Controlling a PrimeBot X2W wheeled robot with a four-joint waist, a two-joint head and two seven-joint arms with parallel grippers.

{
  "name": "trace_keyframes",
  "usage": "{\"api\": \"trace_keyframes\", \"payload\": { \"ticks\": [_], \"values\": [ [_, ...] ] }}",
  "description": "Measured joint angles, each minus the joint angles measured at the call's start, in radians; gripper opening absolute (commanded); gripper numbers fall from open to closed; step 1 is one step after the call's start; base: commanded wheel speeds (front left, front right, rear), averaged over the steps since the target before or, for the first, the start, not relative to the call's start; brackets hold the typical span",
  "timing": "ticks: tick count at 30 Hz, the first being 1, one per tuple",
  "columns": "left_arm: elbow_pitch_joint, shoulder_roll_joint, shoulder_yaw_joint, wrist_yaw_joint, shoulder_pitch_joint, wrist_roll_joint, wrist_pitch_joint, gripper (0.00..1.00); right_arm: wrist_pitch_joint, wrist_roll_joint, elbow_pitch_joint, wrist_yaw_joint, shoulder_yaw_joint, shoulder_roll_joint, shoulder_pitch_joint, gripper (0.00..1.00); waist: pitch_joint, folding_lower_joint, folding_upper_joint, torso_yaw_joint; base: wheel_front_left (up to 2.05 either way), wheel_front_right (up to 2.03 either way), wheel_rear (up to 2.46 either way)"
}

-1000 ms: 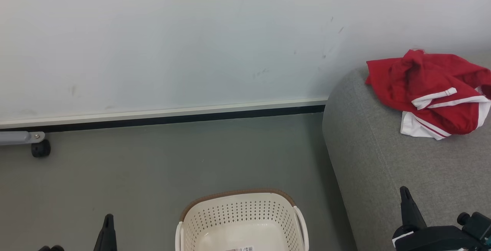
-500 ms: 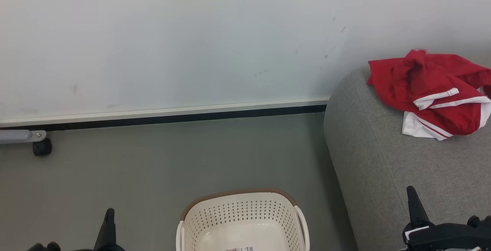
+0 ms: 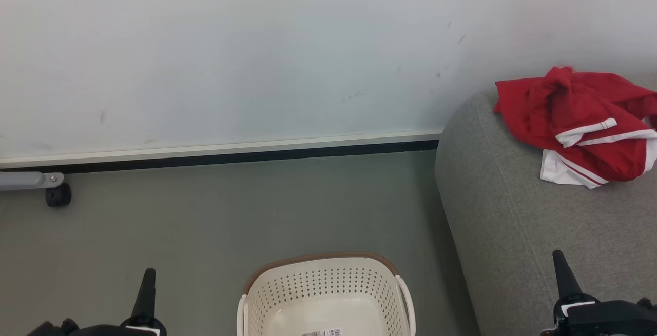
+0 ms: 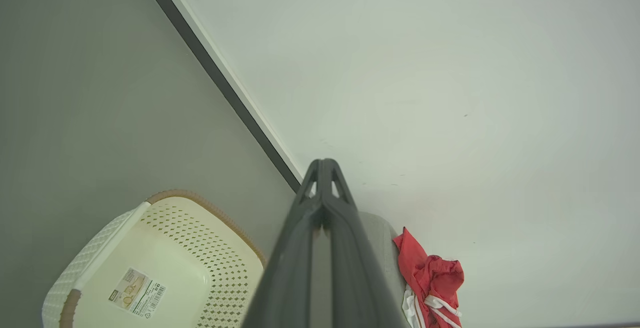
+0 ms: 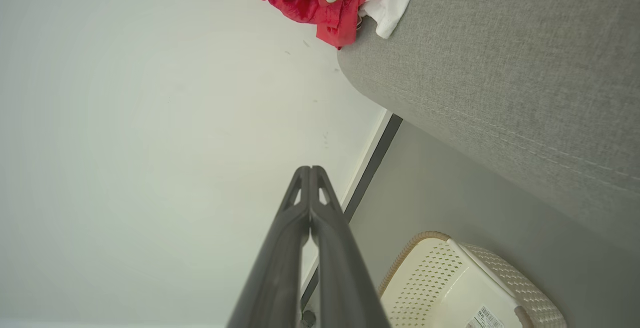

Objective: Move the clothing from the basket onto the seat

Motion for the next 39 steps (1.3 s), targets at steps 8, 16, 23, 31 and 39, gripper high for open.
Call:
{"api": "trace_keyframes", "payload": {
  "ticks": [8, 16, 23, 31, 39],
  "values": [
    [0.016, -0.008, 0.013, -0.021, -0.022, -0.102, 0.026, 0.0, 0.026, 0.102, 0.009, 0.018, -0.033, 0.009, -0.015, 0.0, 0.001, 0.0, 0.0, 0.003, 0.0, 0.0, 0.0],
    [0.03, -0.014, 0.025, -0.042, -0.041, -0.187, 0.053, 0.0, 0.053, 0.193, 0.02, 0.035, -0.063, 0.018, -0.017, 0.0, 0.002, 0.0001, 0.0, 0.005, 0.0, 0.0, 0.0],
    [0.042, -0.021, 0.039, -0.059, -0.063, -0.279, 0.077, 0.0, 0.078, 0.28, 0.032, 0.049, -0.093, 0.026, -0.026, 0.0, 0.003, 0.0, 0.0, 0.007, 0.0, 0.0, 0.0],
    [0.049, -0.024, 0.044, -0.067, -0.076, -0.32, 0.088, 0.0, 0.087, 0.319, 0.035, 0.058, -0.105, 0.029, -0.035, 0.0, 0.003, 0.0, -0.0001, 0.008, 0.0, 0.0, 0.0],
    [0.049, -0.024, 0.044, -0.067, -0.076, -0.32, 0.088, 0.0, 0.087, 0.319, 0.035, 0.058, -0.105, 0.03, -0.035, 0.0, 0.003, 0.0, 0.0, 0.008, 0.0, 0.0, 0.0]
  ]
}}
